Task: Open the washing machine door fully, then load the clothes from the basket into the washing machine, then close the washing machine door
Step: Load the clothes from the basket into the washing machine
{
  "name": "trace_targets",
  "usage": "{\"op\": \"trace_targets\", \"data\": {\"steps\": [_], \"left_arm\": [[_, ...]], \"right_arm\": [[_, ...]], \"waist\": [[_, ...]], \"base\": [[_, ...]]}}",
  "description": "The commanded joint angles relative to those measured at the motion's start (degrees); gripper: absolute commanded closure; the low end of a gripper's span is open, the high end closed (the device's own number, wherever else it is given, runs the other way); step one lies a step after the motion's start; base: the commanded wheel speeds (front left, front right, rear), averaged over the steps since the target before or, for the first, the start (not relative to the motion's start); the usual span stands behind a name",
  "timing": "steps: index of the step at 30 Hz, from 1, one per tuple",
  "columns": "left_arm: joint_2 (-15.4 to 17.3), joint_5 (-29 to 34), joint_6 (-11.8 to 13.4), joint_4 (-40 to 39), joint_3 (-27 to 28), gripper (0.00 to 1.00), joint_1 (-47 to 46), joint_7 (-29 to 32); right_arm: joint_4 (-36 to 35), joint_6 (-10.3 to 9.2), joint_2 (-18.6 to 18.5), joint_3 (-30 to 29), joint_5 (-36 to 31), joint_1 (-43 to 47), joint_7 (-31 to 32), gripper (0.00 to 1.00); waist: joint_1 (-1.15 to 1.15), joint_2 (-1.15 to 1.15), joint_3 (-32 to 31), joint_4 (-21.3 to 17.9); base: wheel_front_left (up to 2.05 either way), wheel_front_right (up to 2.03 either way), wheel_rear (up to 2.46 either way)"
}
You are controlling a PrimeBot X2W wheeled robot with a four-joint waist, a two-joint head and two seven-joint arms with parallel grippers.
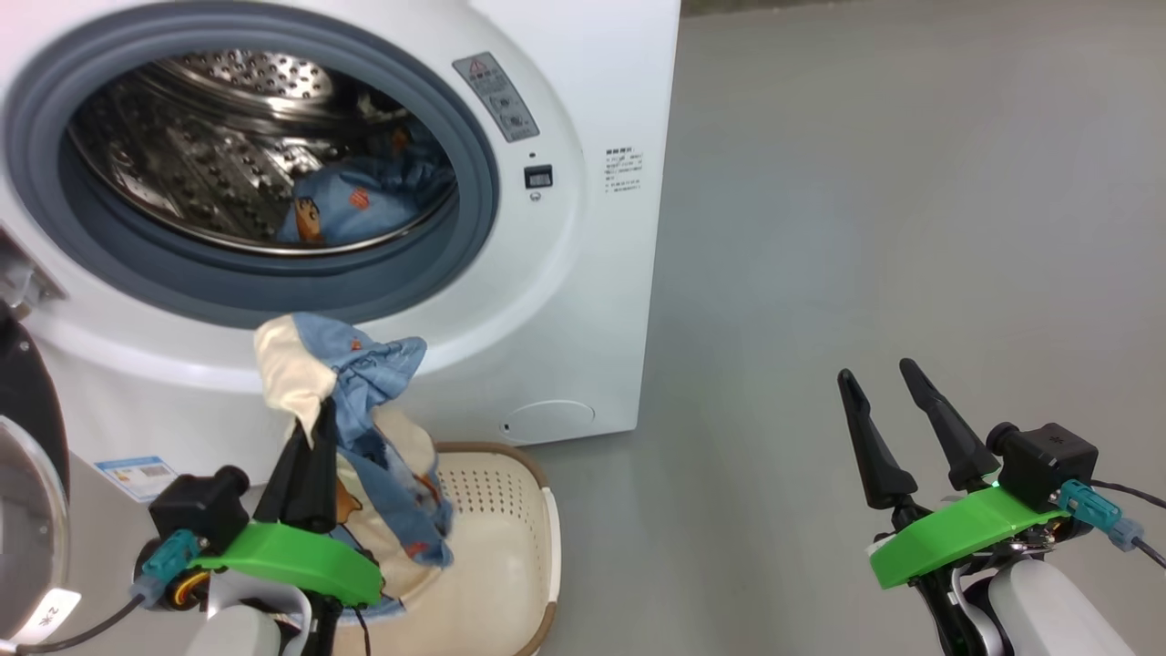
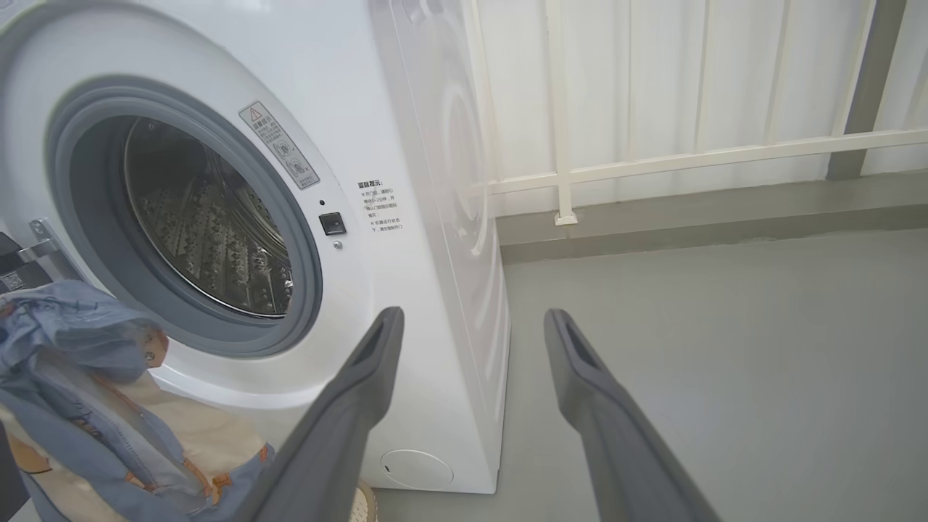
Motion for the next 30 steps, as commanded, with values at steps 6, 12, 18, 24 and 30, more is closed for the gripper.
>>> {"op": "trace_targets", "data": {"steps": [6,12,18,24,30], "left_arm": [[2.5,1.1,1.6,-5.4,1.8,1.00,-0.1,1.0],[3.0,1.2,2.8,-6.6,2.0,1.00,-1.2,1.8],[3.5,1.0,3.2,-5.8,2.3,1.00,-3.5,2.2],[4.2,0.5,2.8,-2.2,2.8,1.00,-8.3,2.6],[4.7,0.4,2.3,3.0,3.1,1.00,-16.0,2.8]], "right_arm": [[-1.3,0.43,-1.0,1.3,1.1,-0.1,-0.5,0.00],[-1.5,0.43,-1.4,1.5,1.1,-0.3,-0.5,0.00],[-1.7,0.43,-1.4,1.8,1.1,-0.9,-0.5,0.00],[-2.3,0.43,-1.6,1.8,1.0,-1.4,-0.5,0.00],[-3.0,0.43,-2.1,1.8,0.6,-2.7,-0.5,0.00]], "waist": [[0.01,0.00,-0.7,-0.1],[0.01,0.00,-0.4,-0.6],[0.01,0.00,-0.1,-1.3],[0.01,0.00,1.7,-1.6],[0.01,0.00,5.5,-1.9]], "base": [[0.00,0.00,0.00],[0.00,0.00,0.00],[0.00,0.00,0.00],[0.00,0.00,0.00],[0.00,0.00,0.00]]}}
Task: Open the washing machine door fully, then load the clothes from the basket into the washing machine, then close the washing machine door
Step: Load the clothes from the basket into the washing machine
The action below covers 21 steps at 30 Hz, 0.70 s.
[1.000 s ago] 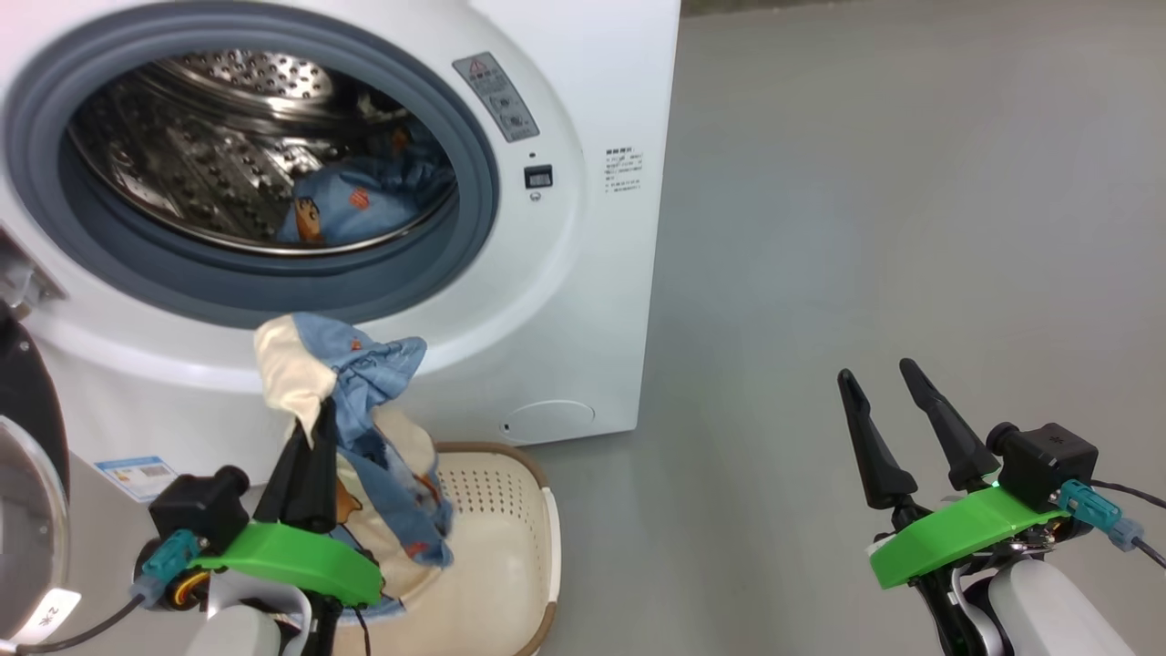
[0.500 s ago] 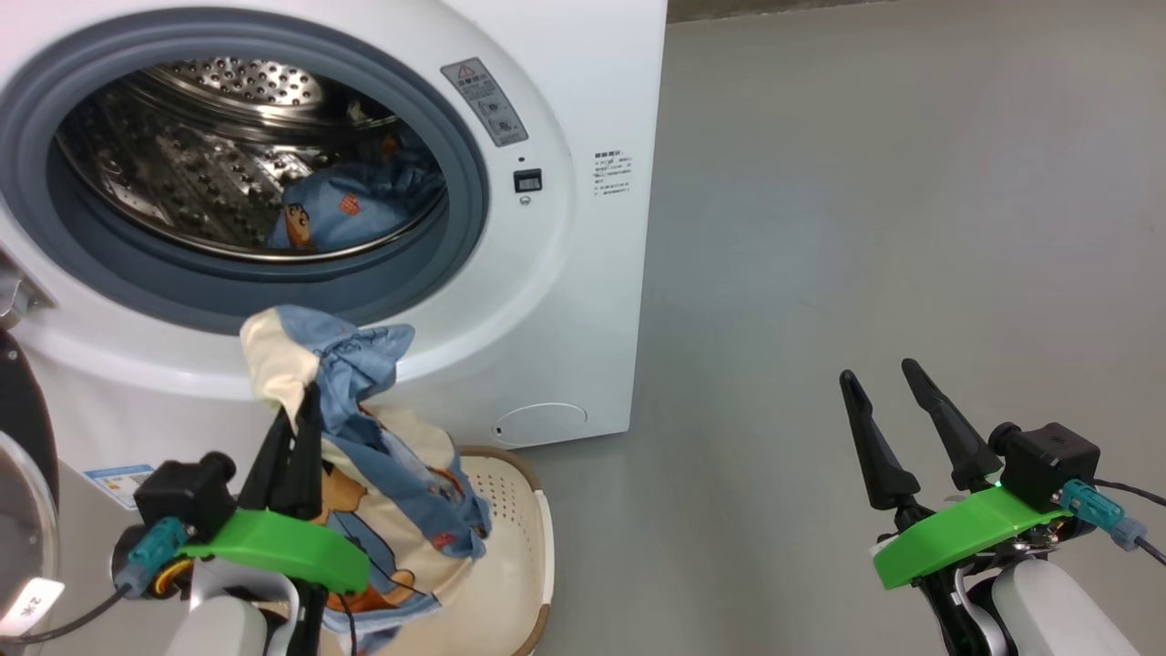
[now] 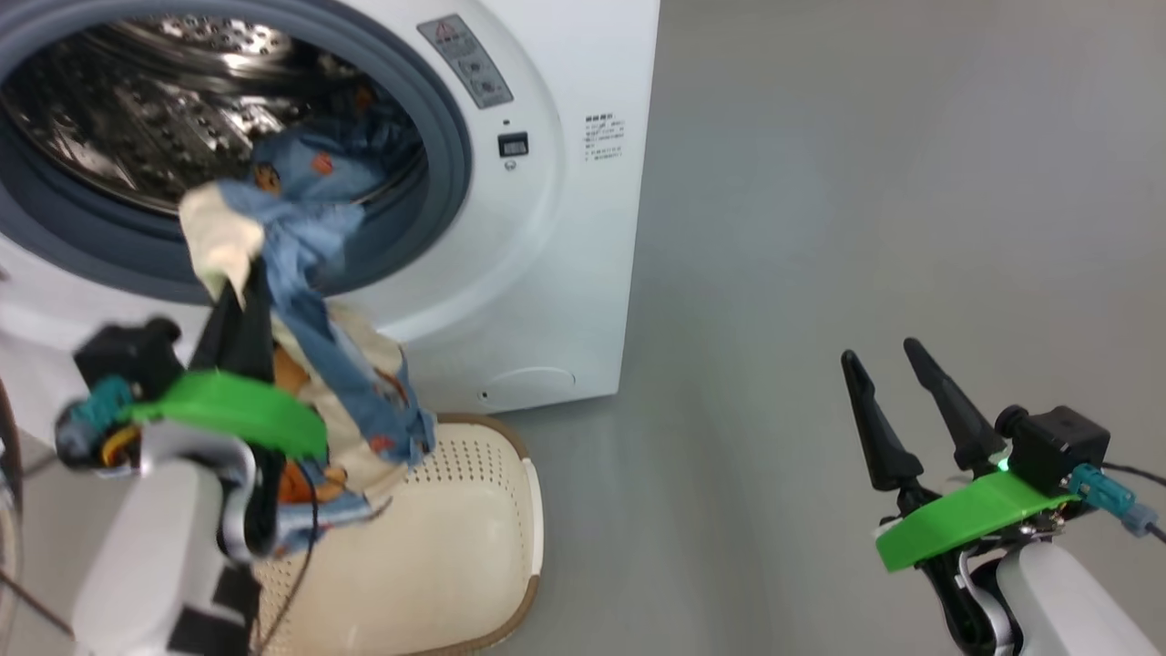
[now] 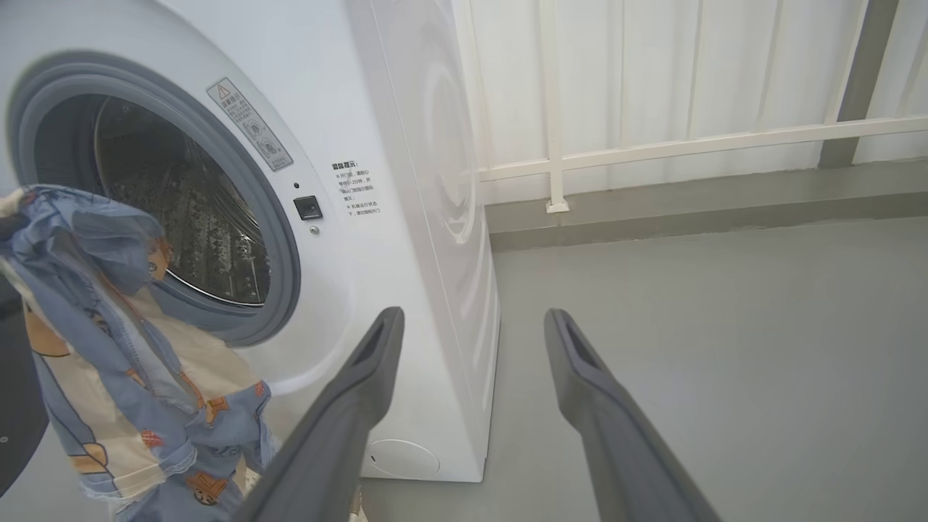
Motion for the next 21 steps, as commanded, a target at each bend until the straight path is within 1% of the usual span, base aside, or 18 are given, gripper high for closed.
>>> {"op": "trace_targets", "data": {"steps": [1,10,15,17,21], "left_arm": [[2.0,-0.5,-0.2,-0.1,2.1,1.00,-4.4,0.1],[3.1,-0.1,-1.1,13.5,2.0,1.00,-20.8,0.3],[4.0,0.3,-2.2,21.2,1.4,1.00,-28.8,-0.3],[4.0,0.5,-2.4,23.4,1.3,1.00,-31.6,-0.8],[5.2,1.3,-2.6,27.0,0.8,1.00,-37.3,-1.6]], "right_arm": [[-1.6,0.43,-1.0,1.0,-0.4,-2.2,-0.5,0.00],[-3.8,0.43,-1.7,0.1,-1.2,-5.6,-0.5,0.00],[-5.3,0.43,-1.7,-0.6,-1.7,-7.5,-0.5,0.00],[-5.8,0.43,-1.6,-0.9,-2.0,-8.0,-0.5,0.00],[-6.8,0.43,-1.3,-1.4,-2.5,-9.0,-0.5,0.00]], "waist": [[0.00,0.00,3.0,-0.2],[0.00,0.00,13.3,-1.6],[0.00,0.00,19.3,-2.5],[0.00,0.00,21.6,-2.8],[0.00,0.00,25.6,-3.9]], "base": [[0.00,0.00,0.00],[0.00,0.00,0.00],[0.00,0.00,0.00],[0.00,0.00,0.00],[0.00,0.00,0.00]]}}
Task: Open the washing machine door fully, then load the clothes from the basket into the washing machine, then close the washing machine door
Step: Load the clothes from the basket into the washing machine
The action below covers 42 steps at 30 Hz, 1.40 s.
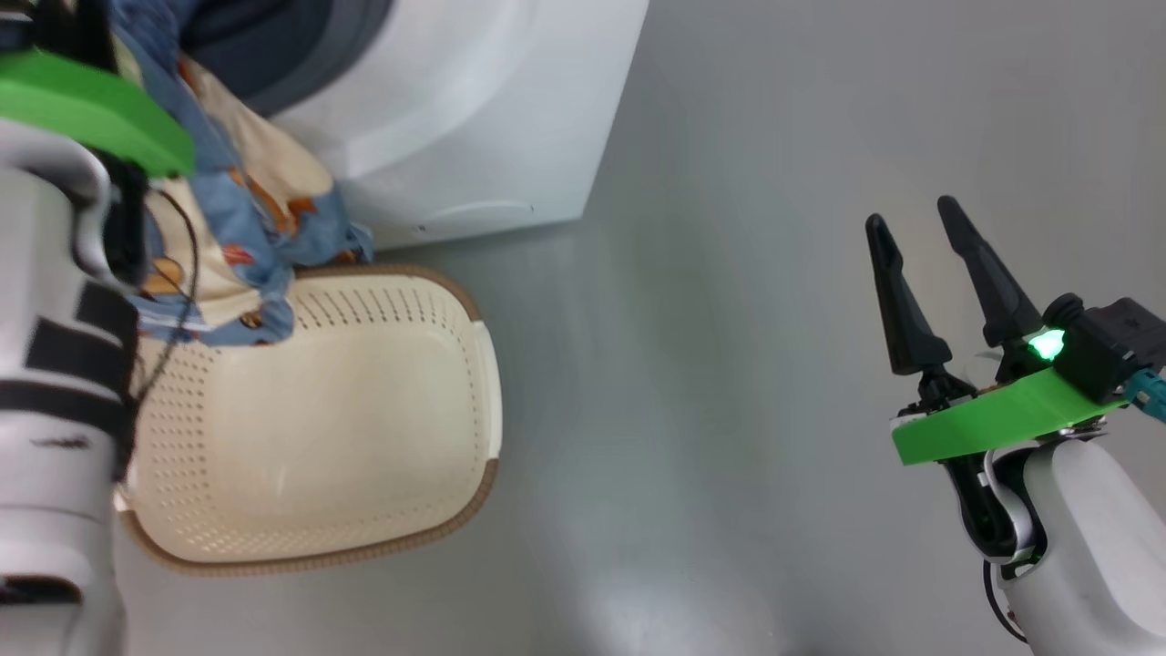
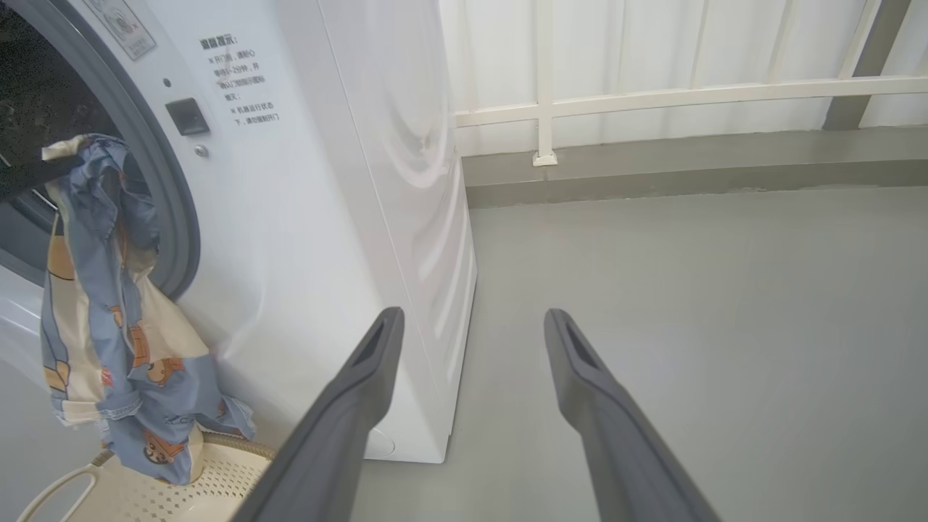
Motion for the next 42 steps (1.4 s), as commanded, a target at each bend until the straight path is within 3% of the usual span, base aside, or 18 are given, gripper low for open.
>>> {"op": "trace_targets", "data": {"steps": [1,15,22,27,28,29,30,37,42], "left_arm": [[3.2,0.7,-0.3,-0.2,0.7,1.00,-2.8,-0.7],[5.6,4.4,0.3,4.3,-1.3,1.00,-14.5,-2.3],[6.5,7.7,5.1,-12.5,3.9,1.00,-13.7,-2.4],[5.8,9.4,6.2,-17.2,7.3,1.00,-10.2,-2.4],[5.5,9.5,6.4,-17.1,8.0,0.67,-9.6,-2.4],[5.2,9.4,6.4,-16.1,8.7,0.21,-9.1,-2.4],[5.0,9.3,6.4,-14.5,9.1,0.00,-8.6,-2.4],[4.8,10.2,4.6,2.3,6.6,0.00,-10.1,2.4],[3.9,9.9,3.3,7.7,5.9,0.00,-10.4,1.9]], "right_arm": [[-1.7,0.43,-0.3,0.4,-0.6,-0.2,-0.5,0.00],[-3.4,0.43,0.7,-0.4,-1.2,0.1,-0.5,0.00],[-3.3,0.43,0.8,0.1,-1.3,-0.5,-0.5,0.00],[-3.1,0.43,0.9,0.2,-1.2,-0.5,-0.5,0.00],[-3.0,0.43,1.0,0.2,-1.1,-0.5,-0.5,0.00],[-2.8,0.43,1.0,0.2,-1.1,-0.4,-0.5,0.00],[-2.7,0.43,1.1,0.3,-1.1,-0.4,-0.5,0.00],[-1.7,0.43,1.7,0.8,-0.8,-0.2,-0.5,0.00],[-1.1,0.43,1.9,1.3,-0.6,-0.3,-0.5,0.00]], "waist": [[-0.01,0.00,6.6,-2.2],[-0.01,0.00,11.4,-3.7],[-0.01,0.00,11.5,-3.7],[-0.01,0.00,11.1,-3.8],[-0.01,0.00,11.0,-3.8],[-0.01,0.00,10.8,-3.9],[-0.01,0.00,10.6,-3.9],[-0.01,0.00,8.4,-4.0],[-0.01,0.00,6.0,-3.7]], "base": [[0.00,0.00,0.00],[0.00,0.00,0.00],[0.00,0.00,0.00],[0.00,0.00,0.00],[0.00,0.00,0.00],[0.00,0.00,0.00],[0.00,0.00,0.00],[0.00,0.00,0.00],[0.00,0.00,0.00]]}}
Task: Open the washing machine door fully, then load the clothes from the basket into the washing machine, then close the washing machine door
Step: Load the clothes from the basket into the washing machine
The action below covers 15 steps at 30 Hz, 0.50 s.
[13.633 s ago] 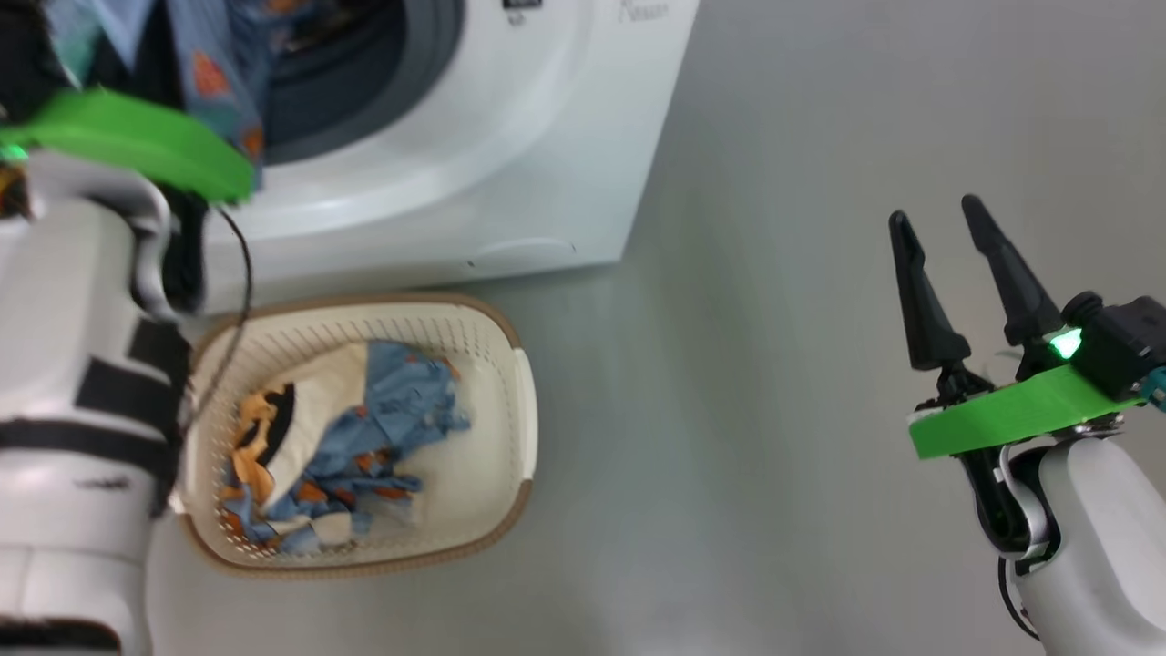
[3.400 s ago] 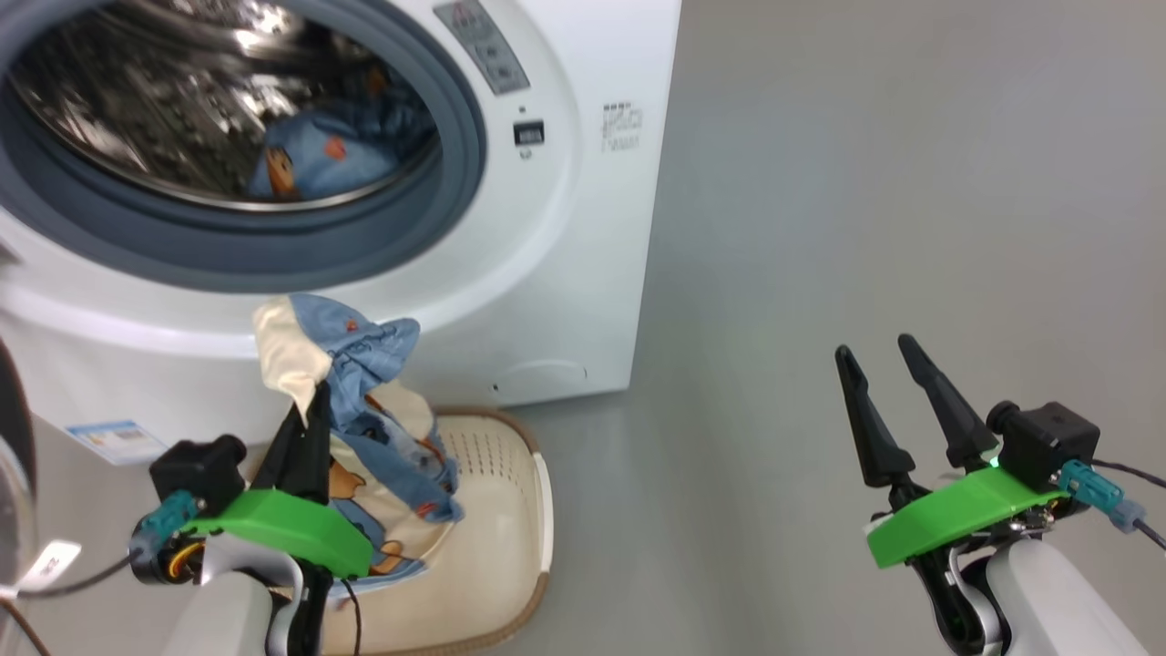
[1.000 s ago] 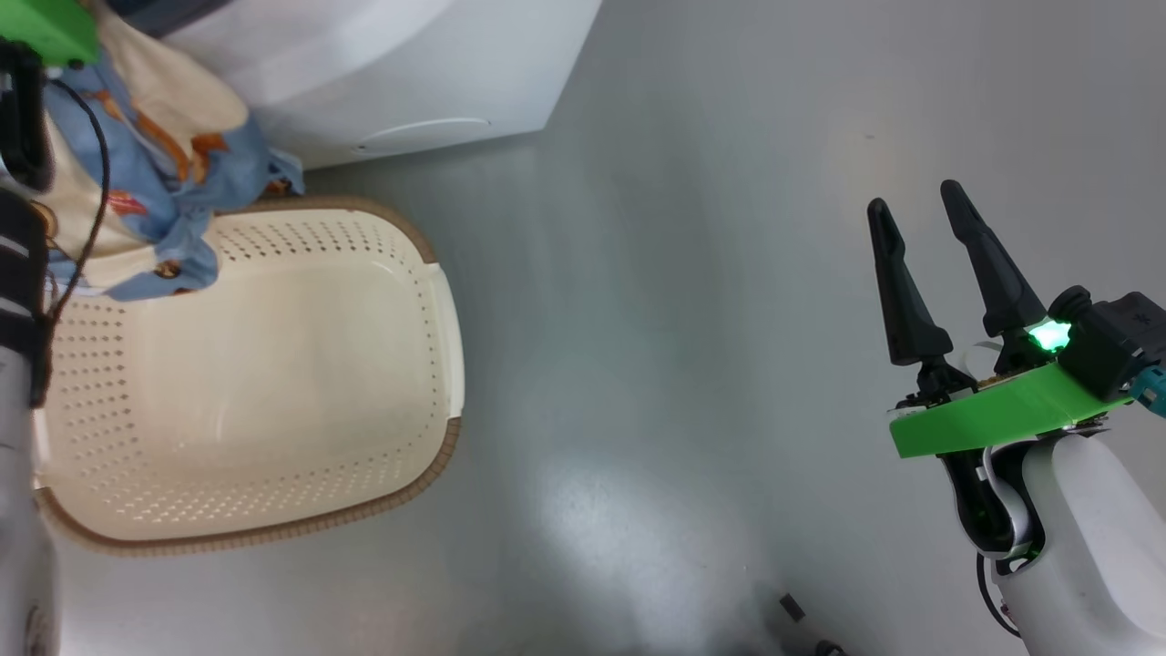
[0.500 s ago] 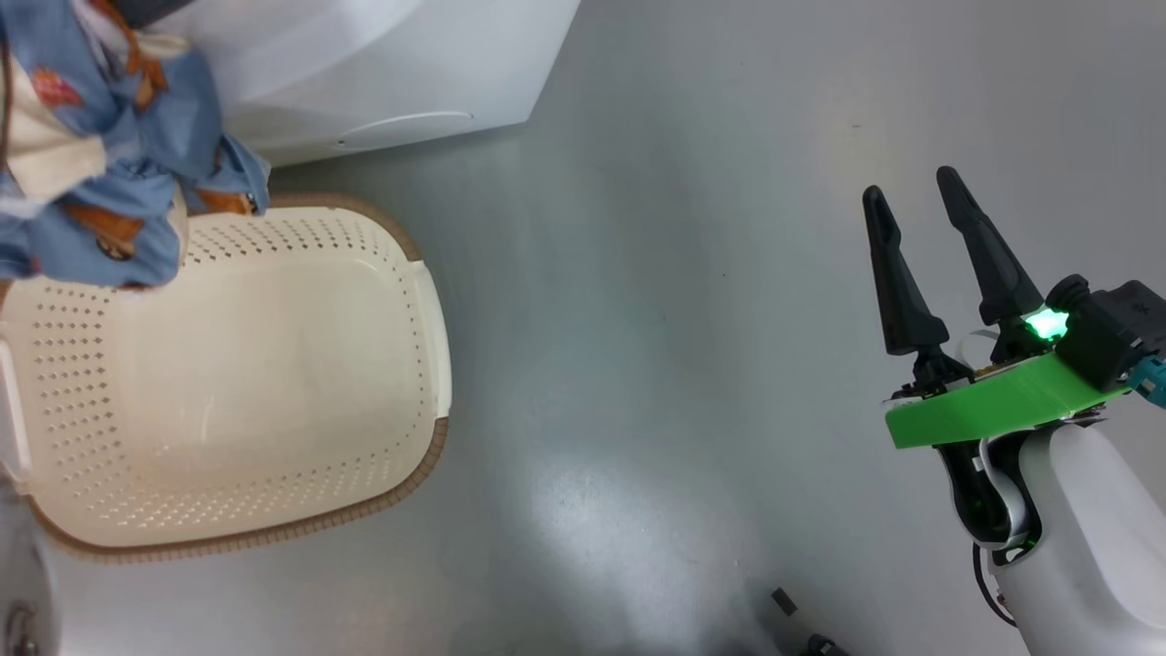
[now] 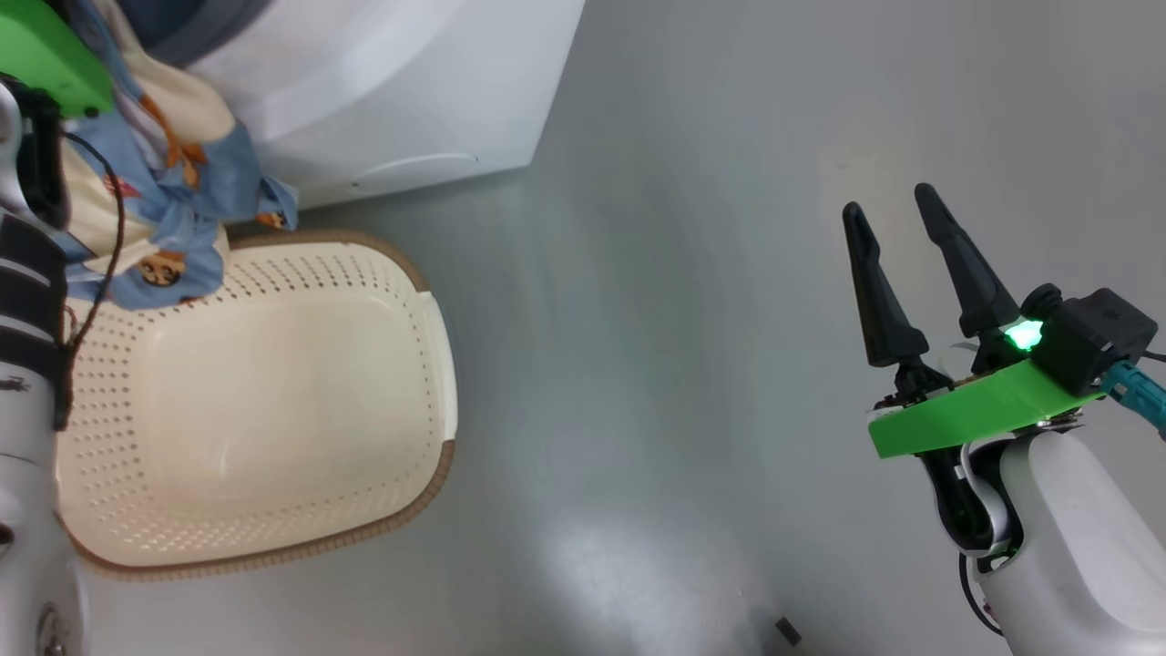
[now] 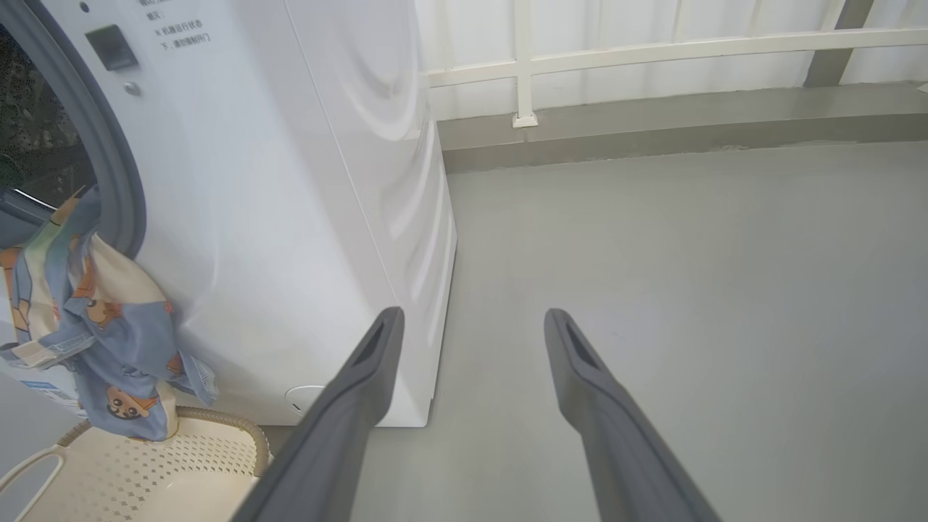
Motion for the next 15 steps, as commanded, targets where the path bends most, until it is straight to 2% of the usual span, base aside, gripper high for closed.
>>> {"op": "trace_targets", "data": {"steps": [1,10,15], "left_arm": [[2.1,0.0,-0.5,-0.4,0.0,0.00,-0.2,-1.4],[0.3,-0.8,-2.8,-0.5,-0.3,0.00,6.8,-4.2],[-1.9,-1.5,-3.2,-7.5,0.9,0.00,13.9,-4.3]], "right_arm": [[-0.6,0.43,-0.3,1.2,0.1,1.3,-0.5,0.00],[1.2,0.43,-0.4,2.2,1.0,2.1,-0.5,0.00],[2.2,0.43,-0.5,2.0,1.4,3.1,-0.5,0.00]], "waist": [[0.00,0.00,-2.2,0.6],[0.00,0.00,-9.4,2.7],[0.00,0.00,-13.9,4.7]], "base": [[0.00,0.00,0.00],[0.00,0.00,0.00],[0.00,0.00,0.00]]}}
